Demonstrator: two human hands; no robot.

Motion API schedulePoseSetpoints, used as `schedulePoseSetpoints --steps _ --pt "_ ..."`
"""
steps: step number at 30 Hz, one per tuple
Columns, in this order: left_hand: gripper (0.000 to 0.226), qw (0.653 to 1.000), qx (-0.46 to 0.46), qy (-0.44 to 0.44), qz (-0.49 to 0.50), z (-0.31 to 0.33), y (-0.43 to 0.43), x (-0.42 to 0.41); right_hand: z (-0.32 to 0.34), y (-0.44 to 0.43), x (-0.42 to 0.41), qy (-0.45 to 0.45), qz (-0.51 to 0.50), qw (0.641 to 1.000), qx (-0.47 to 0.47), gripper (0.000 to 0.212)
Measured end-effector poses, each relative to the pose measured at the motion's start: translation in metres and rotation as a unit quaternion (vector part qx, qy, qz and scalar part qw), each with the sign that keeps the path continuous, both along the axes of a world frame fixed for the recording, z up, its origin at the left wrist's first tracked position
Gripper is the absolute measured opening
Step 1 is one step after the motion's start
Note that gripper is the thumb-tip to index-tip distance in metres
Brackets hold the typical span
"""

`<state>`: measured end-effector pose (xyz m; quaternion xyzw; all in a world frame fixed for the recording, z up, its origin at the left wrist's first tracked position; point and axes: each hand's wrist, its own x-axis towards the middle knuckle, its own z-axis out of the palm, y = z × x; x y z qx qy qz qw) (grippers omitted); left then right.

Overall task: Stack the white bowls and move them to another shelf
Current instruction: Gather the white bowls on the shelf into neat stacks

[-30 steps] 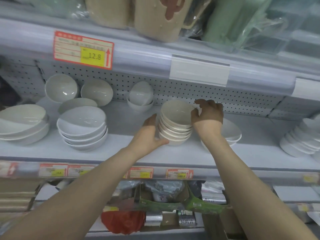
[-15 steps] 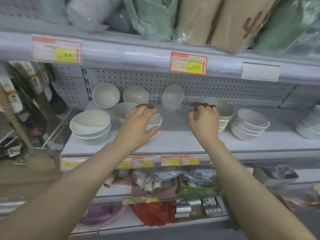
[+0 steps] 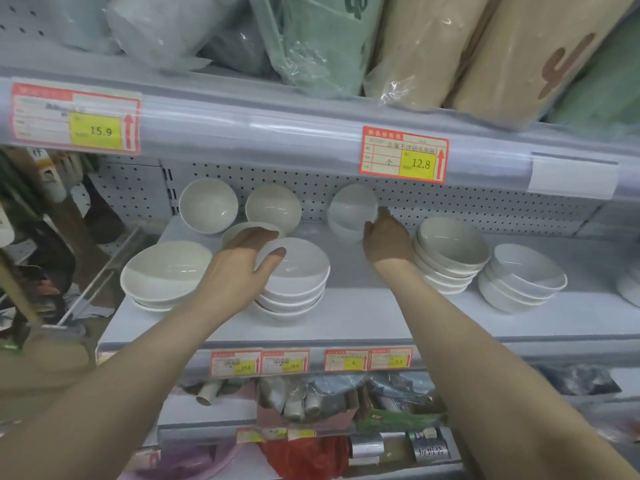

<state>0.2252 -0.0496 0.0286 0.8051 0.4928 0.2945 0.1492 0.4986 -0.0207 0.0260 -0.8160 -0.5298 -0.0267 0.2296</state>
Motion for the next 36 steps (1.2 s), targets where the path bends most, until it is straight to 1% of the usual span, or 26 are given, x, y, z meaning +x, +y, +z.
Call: schedulePoseSetpoints --steps 4,6,8,11,13,15,17,19,21,22,24,27,29,32,36 --pt "0.04 1.0 0.007 -0.017 0.018 -0.006 0.008 0.0 -0.011 0.038 0.007 -0.032 -0.031 0.999 -0.017 0.051" --pt "0.048 1.0 0.007 -0.009 0.02 -0.01 0.01 -0.001 -0.029 0.059 0.014 -0.033 -0.05 0.998 -0.028 0.049" --pt "0.05 1.0 0.009 -0.003 0.027 -0.014 0.011 -0.003 -0.04 0.071 0.017 -0.004 -0.07 0.997 -0.017 0.044" --pt "0.043 0.999 0.016 -0.002 0.034 -0.015 0.013 -0.004 -0.042 0.076 0.018 0.048 -0.084 0.995 0.012 0.038" --pt "0.052 0.999 0.017 0.005 0.029 -0.014 0.014 -0.004 -0.04 0.081 0.019 0.071 -0.09 0.993 0.03 0.038" --pt "0.06 1.0 0.016 0.005 0.025 -0.014 0.015 -0.005 -0.038 0.084 0.019 0.107 -0.093 0.989 0.044 0.046" --pt "0.053 1.0 0.003 -0.004 0.029 -0.013 0.015 -0.005 -0.035 0.081 0.019 0.132 -0.094 0.986 0.039 0.053" --pt "0.049 0.999 -0.003 -0.011 0.032 -0.013 0.015 -0.004 -0.033 0.078 0.023 0.147 -0.095 0.984 0.032 0.046" --pt "0.049 0.999 -0.007 -0.014 0.034 -0.012 0.014 -0.003 -0.03 0.077 0.025 0.157 -0.089 0.983 0.024 0.036" --pt "0.049 0.999 -0.01 -0.016 0.034 -0.011 0.014 -0.002 -0.028 0.076 0.025 0.159 -0.088 0.983 0.017 0.034" --pt "0.049 0.999 -0.019 -0.022 0.034 -0.011 0.015 -0.002 -0.025 0.076 0.024 0.167 -0.087 0.982 -0.002 0.036" --pt "0.048 0.998 -0.034 -0.038 0.025 -0.013 0.013 -0.003 -0.024 0.073 0.021 0.204 -0.085 0.975 -0.035 0.046" --pt "0.046 0.998 -0.043 -0.044 0.021 -0.016 0.012 -0.005 -0.027 0.071 0.02 0.225 -0.088 0.969 -0.052 0.044" --pt "0.04 0.997 -0.056 -0.043 0.018 -0.019 0.01 -0.009 -0.027 0.065 0.014 0.254 -0.095 0.962 -0.04 0.037" --pt "0.046 0.997 -0.065 -0.036 0.009 -0.018 0.002 -0.012 -0.024 0.046 0.007 0.245 -0.086 0.964 -0.057 0.038"
